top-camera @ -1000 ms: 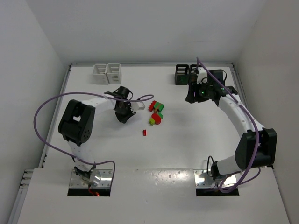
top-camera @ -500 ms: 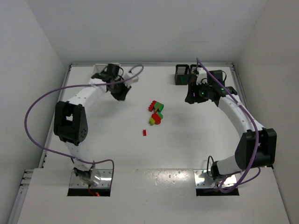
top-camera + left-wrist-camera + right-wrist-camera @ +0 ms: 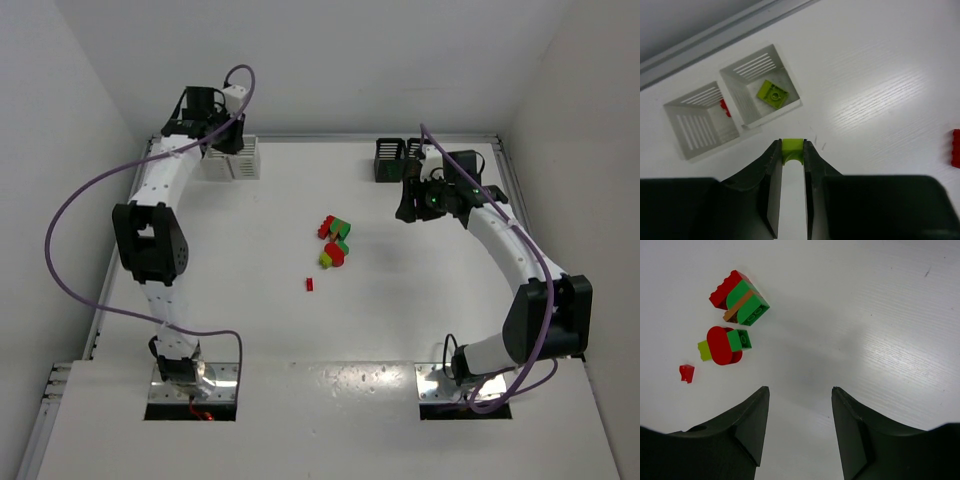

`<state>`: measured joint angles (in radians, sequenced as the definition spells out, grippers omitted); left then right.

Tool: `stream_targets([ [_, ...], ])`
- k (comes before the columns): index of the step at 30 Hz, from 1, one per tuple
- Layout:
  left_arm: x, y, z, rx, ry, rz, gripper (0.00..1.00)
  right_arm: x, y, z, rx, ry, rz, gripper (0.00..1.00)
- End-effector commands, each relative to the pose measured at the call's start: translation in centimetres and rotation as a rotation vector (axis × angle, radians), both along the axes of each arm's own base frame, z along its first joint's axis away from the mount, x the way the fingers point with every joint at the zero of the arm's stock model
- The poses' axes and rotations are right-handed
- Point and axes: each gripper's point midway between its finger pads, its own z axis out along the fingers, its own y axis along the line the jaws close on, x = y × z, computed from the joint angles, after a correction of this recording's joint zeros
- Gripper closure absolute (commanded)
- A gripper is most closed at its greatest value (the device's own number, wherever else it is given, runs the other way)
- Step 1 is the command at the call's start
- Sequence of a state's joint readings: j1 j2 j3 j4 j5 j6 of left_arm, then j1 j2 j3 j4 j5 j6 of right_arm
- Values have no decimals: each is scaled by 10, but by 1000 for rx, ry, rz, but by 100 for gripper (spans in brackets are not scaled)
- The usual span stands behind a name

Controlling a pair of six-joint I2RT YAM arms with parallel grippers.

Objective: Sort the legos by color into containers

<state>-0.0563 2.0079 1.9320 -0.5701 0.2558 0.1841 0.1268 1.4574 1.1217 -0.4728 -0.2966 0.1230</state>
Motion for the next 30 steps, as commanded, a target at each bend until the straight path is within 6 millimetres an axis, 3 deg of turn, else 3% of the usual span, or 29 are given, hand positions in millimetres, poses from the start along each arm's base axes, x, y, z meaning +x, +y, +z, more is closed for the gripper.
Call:
stream_targets([
  [1, 12, -12, -2, -90, 19, 25, 87, 5, 3, 6, 11, -35, 15, 46],
  [6, 31, -12, -8, -171, 7, 119, 93, 5, 3, 6, 11, -35, 15, 46],
  [8, 40, -12, -19, -184, 9, 143, 93, 5, 3, 3, 10, -26, 15, 46],
  [12, 56, -6, -22, -178, -5, 192, 93, 8, 3, 3, 10, -26, 15, 46],
  [18, 70, 0, -37, -159, -13, 221, 86, 7, 6, 1, 22, -15, 27, 46],
  [21, 75, 1, -34, -156, -31, 230, 82, 5, 6, -4, 20, 3, 27, 46],
  [23, 79, 5, -47, -140, -21, 251, 80, 4, 8, -3, 29, 4, 36, 46],
  [27, 89, 12, -44, -116, -54, 278, 66, 1, 12, -5, 42, 9, 71, 45],
  [28, 91, 14, -44, -112, -58, 286, 57, -3, 16, -5, 58, 16, 98, 45],
  [30, 91, 14, -44, -105, -60, 281, 47, -9, 24, -2, 61, 11, 149, 45],
])
